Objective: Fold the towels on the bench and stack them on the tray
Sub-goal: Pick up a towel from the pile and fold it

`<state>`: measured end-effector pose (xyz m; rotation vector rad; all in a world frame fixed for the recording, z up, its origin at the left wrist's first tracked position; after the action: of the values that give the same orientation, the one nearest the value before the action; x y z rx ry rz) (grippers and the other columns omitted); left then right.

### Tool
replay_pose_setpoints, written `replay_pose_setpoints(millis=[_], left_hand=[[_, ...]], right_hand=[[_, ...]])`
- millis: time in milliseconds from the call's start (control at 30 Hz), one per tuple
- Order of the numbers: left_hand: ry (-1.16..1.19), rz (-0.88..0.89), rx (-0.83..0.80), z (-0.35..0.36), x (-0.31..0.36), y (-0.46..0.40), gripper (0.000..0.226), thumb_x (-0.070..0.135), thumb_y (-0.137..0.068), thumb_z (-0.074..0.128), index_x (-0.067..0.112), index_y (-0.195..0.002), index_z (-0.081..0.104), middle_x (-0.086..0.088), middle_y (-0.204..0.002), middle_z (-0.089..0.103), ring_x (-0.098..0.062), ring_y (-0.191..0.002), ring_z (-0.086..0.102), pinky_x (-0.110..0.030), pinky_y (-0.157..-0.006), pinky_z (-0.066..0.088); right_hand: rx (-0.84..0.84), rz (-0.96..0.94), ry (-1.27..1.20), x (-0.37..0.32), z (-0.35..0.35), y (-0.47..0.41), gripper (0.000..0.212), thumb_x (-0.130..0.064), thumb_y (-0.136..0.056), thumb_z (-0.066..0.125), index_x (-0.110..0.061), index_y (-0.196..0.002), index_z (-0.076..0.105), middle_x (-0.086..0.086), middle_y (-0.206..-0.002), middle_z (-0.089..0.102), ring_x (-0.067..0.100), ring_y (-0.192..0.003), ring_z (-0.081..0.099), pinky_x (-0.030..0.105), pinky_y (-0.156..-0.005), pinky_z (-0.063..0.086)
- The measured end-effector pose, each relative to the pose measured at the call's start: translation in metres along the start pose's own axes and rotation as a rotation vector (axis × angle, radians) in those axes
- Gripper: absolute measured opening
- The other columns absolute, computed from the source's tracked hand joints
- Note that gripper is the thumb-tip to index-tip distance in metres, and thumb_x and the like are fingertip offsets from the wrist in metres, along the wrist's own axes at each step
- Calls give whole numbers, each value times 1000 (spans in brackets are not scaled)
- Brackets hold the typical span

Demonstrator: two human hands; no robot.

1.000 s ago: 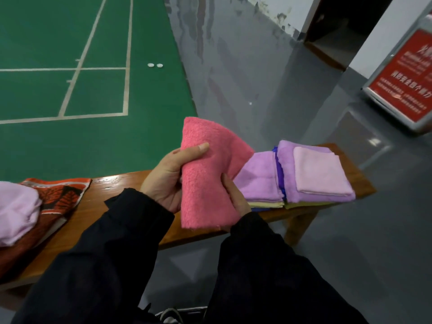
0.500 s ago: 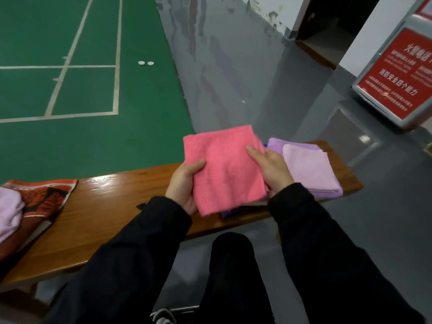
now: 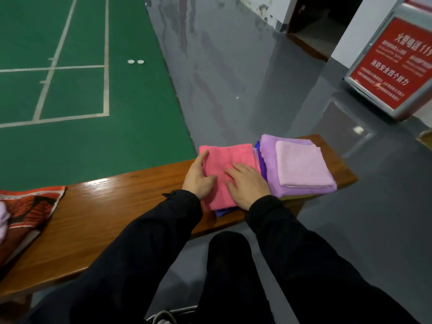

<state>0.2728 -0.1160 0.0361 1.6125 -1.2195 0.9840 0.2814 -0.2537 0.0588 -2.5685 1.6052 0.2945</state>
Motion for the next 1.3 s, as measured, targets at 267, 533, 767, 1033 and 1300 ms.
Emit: replay_pose_setpoints(millis=[267, 533, 767, 1033, 1300], left_hand=[[107, 31, -19, 9, 31, -6, 56, -2, -89, 62, 20, -140, 60, -11, -127, 68, -15, -82, 67, -33, -83, 59], [722, 117, -115, 9, 132, 12, 53, -9, -88, 63, 20, -132, 67, -8, -118, 68, -22, -92, 67, -42, -89, 59], [1033, 100, -251, 5, 158, 19, 52, -9, -91, 61, 19, -134, 64, -11, -136, 59, -26, -105, 67, -43, -92, 58], [1013, 2, -133, -11, 119, 15, 54, -6, -88, 67, 19, -136, 64, -11, -139, 53, -34, -121, 62, -48, -95, 58], [784, -85, 49, -10, 62, -12, 50, 7, -87, 76, 21, -133, 62, -11, -137, 57, -30, -118, 63, -44, -98, 56]], right_hand=[[154, 141, -250, 16, -11, 2, 34, -25, -103, 49, -17, -134, 61, 6, -141, 58, 25, -133, 52, 45, -113, 41], [335, 496, -1414, 60, -44, -6, 93, -52, -77, 85, -29, -151, 34, 2, -156, 42, 16, -137, 49, 43, -114, 44], [-197, 505, -2290, -6, -29, 11, 60, -39, -89, 75, 1, -130, 57, 22, -118, 72, 30, -103, 73, 43, -96, 57], [13, 543, -2053, 24, -14, 6, 50, -21, -89, 78, -4, -133, 61, 23, -123, 70, 36, -112, 70, 52, -102, 54], [355, 504, -1073, 99, -83, -3, 64, -26, -84, 84, -18, -137, 50, 4, -134, 60, 22, -116, 64, 44, -102, 53]])
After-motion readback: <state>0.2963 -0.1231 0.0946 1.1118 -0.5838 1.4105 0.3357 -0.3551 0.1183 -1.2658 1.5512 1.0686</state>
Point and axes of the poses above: each hand's wrist, its own y-axis away from the middle knuckle, its own z-axis out of the palm, x = y × z, the point moved 10 cm from there along -y, towards the middle knuckle
